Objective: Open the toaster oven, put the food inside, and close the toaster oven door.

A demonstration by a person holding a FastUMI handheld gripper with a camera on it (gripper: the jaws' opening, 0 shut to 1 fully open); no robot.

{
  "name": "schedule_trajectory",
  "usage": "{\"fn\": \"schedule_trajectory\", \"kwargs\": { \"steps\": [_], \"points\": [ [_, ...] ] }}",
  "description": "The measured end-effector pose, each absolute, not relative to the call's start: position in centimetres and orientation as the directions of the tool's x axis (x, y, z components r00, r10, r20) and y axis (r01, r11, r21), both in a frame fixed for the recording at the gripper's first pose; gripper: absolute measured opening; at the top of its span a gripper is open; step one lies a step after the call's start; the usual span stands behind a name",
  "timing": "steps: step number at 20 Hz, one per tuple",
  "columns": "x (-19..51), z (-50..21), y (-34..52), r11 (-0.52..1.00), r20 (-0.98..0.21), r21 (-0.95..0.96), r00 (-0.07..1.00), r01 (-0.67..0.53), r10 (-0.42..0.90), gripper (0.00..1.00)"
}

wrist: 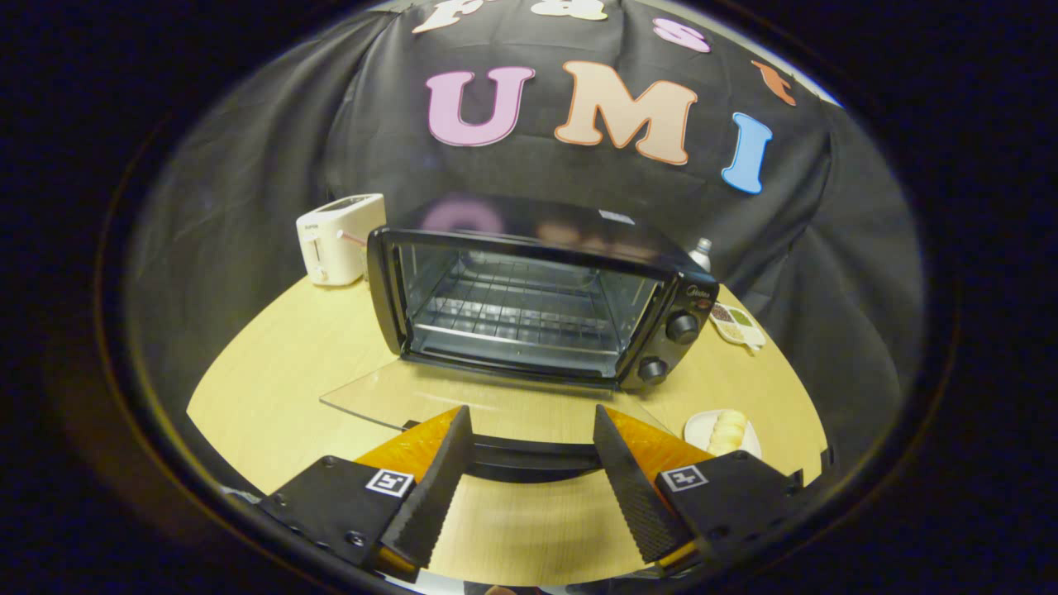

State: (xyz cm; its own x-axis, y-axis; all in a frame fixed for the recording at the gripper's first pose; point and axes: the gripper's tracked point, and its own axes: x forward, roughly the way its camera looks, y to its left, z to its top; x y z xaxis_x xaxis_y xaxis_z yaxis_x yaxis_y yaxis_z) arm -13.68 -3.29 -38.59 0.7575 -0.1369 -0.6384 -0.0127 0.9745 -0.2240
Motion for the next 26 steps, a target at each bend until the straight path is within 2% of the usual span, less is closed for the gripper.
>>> {"fn": "schedule_trajectory", "kwargs": {
  "steps": [7,13,20,26],
  "points": [
    [-16.0,-42.2,-2.9,0.983,-0.714,-0.184,0.685,0.014,-0.143,0.93],
    [-17.3,-45.6,-2.8,0.976,-0.782,-0.212,0.607,-0.051,-0.139,0.93],
    [-16.6,-45.9,-3.4,0.990,-0.781,-0.108,0.609,0.086,-0.138,0.93],
    [-12.3,-41.2,-8.7,0.970,-0.718,-0.123,0.656,0.207,-0.231,0.94]
  ]
}}
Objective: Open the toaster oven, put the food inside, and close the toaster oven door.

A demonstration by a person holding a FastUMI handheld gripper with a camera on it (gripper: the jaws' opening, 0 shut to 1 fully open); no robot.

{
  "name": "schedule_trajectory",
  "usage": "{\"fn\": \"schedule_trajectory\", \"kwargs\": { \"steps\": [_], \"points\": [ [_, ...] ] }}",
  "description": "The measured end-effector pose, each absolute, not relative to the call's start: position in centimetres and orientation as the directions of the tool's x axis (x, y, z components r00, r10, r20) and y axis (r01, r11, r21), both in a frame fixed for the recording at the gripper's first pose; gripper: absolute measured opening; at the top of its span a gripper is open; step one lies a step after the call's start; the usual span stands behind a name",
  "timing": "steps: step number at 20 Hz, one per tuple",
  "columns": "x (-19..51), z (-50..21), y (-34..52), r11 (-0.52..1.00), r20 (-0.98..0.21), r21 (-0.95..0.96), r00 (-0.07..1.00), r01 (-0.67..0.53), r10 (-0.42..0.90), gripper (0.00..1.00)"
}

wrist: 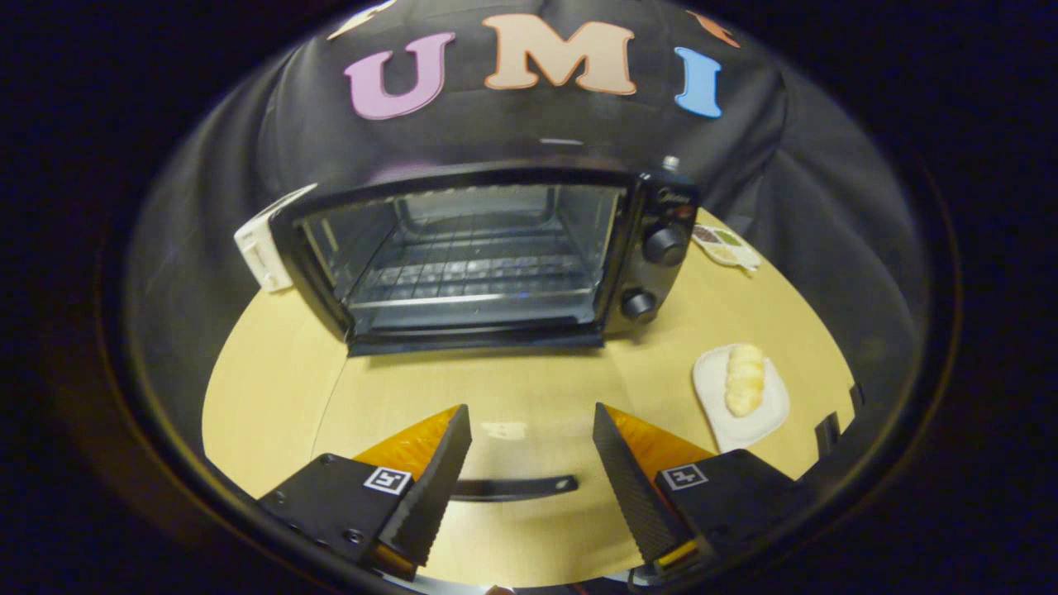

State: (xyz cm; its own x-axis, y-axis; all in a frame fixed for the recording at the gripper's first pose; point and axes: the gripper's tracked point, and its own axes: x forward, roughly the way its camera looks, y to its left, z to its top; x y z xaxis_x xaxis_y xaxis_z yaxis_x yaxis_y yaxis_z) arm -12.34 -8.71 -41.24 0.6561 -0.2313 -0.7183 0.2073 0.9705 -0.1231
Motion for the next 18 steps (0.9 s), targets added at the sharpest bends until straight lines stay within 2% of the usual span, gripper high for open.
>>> {"fn": "schedule_trajectory", "kwargs": {
  "steps": [4,10,14,18],
  "points": [
    [-10.1,-39.2,-15.8,0.926,-0.679,-0.120,0.650,0.359,-0.340,0.94],
    [-11.5,-39.6,-26.8,0.812,-0.682,-0.147,0.537,0.564,-0.496,0.94],
    [-13.2,-41.7,-31.7,0.765,-0.714,-0.157,0.463,0.625,-0.525,0.94],
    [-14.0,-45.0,-33.0,0.773,-0.778,-0.140,0.414,0.619,-0.472,0.94]
  ]
}}
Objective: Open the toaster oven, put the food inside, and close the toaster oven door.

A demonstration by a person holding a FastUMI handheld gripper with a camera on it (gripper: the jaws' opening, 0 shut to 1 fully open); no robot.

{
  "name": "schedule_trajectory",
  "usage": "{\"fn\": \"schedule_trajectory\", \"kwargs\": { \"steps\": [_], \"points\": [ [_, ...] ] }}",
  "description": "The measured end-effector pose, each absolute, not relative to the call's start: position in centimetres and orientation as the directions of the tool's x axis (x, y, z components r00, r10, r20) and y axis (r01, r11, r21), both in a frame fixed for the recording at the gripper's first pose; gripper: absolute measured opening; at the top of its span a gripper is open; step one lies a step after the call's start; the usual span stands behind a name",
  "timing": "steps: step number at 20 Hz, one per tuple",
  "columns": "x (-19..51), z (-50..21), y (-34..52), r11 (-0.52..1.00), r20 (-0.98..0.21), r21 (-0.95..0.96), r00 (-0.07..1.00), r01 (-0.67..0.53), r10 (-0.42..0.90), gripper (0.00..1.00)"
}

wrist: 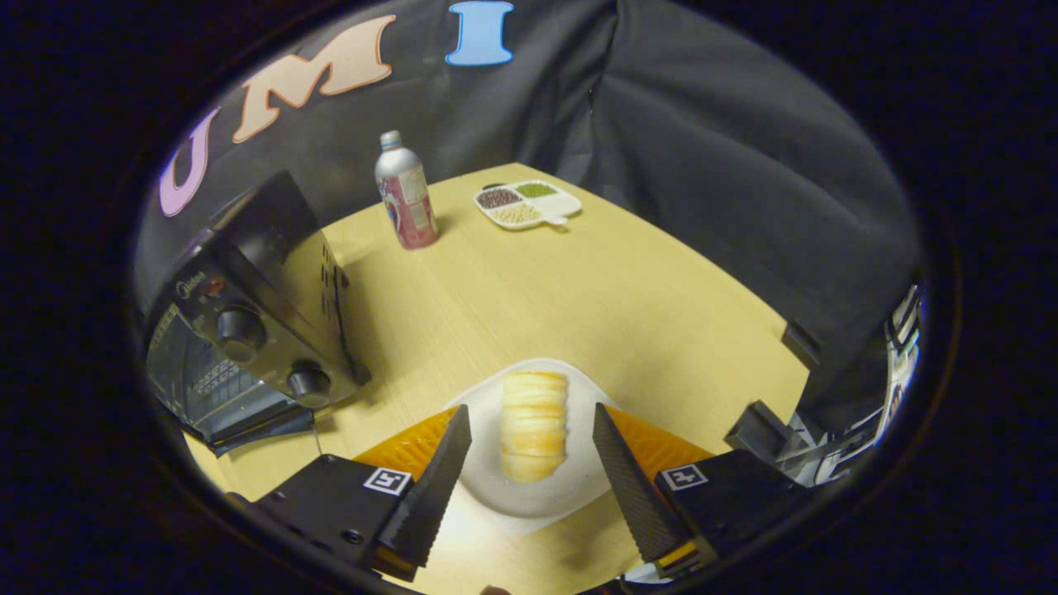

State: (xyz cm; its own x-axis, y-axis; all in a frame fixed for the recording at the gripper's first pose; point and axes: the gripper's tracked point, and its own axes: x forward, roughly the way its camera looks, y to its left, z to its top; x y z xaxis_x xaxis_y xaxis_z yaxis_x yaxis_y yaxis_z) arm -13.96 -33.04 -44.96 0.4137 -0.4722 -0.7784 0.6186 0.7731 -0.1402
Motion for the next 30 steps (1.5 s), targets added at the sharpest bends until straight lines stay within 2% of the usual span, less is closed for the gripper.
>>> {"fn": "schedule_trajectory", "kwargs": {
  "steps": [6,15,18,25,30],
  "points": [
    [-15.0,-48.4,-33.0,0.798,-0.845,-0.141,0.348,0.586,-0.405,0.94],
    [-15.2,-48.8,-32.6,0.776,-0.854,-0.122,0.333,0.619,-0.400,0.53],
    [-13.7,-47.4,-31.8,0.764,-0.822,-0.051,0.407,0.643,-0.398,0.40],
    [-11.0,-44.1,-26.4,0.691,-0.765,0.146,0.523,0.708,-0.375,0.40],
    [-10.5,-42.4,-20.0,0.648,-0.745,0.232,0.561,0.725,-0.361,0.40]
  ]
}}
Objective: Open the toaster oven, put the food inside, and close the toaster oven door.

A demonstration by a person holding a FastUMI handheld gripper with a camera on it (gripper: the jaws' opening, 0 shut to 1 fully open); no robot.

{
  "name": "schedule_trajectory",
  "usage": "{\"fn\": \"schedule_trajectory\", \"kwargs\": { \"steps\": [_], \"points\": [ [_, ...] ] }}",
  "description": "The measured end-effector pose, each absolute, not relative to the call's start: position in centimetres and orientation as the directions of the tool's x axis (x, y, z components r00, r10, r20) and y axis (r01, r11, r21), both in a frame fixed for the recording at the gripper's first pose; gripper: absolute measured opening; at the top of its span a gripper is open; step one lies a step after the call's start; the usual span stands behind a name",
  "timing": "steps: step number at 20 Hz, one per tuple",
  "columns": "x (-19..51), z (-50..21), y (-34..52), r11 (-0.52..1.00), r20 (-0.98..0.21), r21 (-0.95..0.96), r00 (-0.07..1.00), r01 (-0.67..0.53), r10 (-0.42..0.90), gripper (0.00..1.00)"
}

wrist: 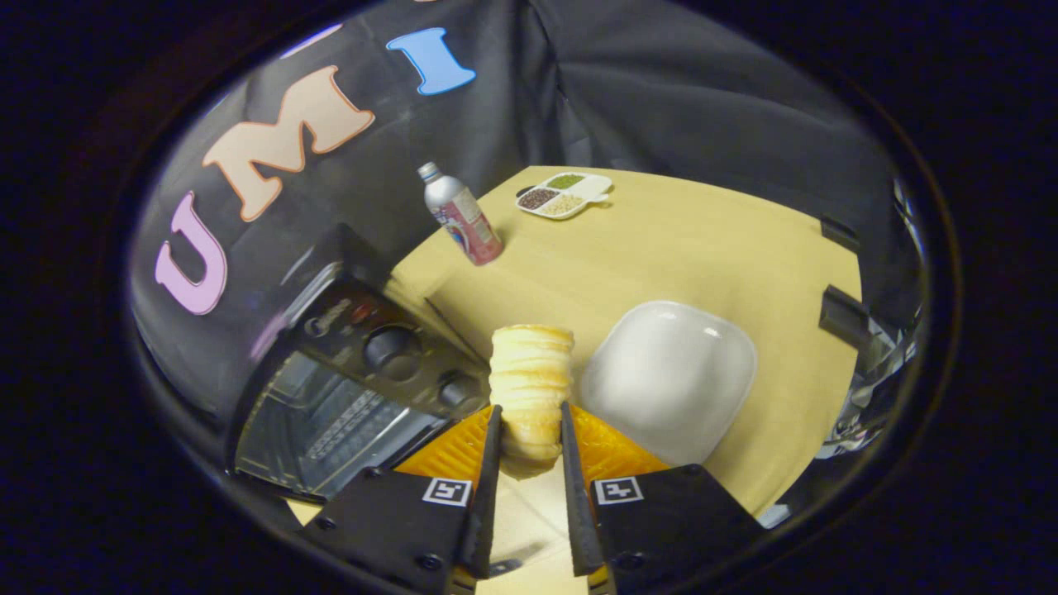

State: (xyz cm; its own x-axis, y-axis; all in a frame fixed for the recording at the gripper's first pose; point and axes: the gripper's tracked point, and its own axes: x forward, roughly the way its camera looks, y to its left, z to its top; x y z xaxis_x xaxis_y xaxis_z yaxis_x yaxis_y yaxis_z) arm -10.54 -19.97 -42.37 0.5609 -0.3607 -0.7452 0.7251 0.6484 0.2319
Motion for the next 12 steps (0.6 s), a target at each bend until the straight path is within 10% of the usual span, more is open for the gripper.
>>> {"fn": "schedule_trajectory", "kwargs": {
  "steps": [12],
  "points": [
    [-6.5,-41.7,-6.6,0.630,-0.723,0.372,0.639,0.682,-0.264,0.40]
  ]
}}
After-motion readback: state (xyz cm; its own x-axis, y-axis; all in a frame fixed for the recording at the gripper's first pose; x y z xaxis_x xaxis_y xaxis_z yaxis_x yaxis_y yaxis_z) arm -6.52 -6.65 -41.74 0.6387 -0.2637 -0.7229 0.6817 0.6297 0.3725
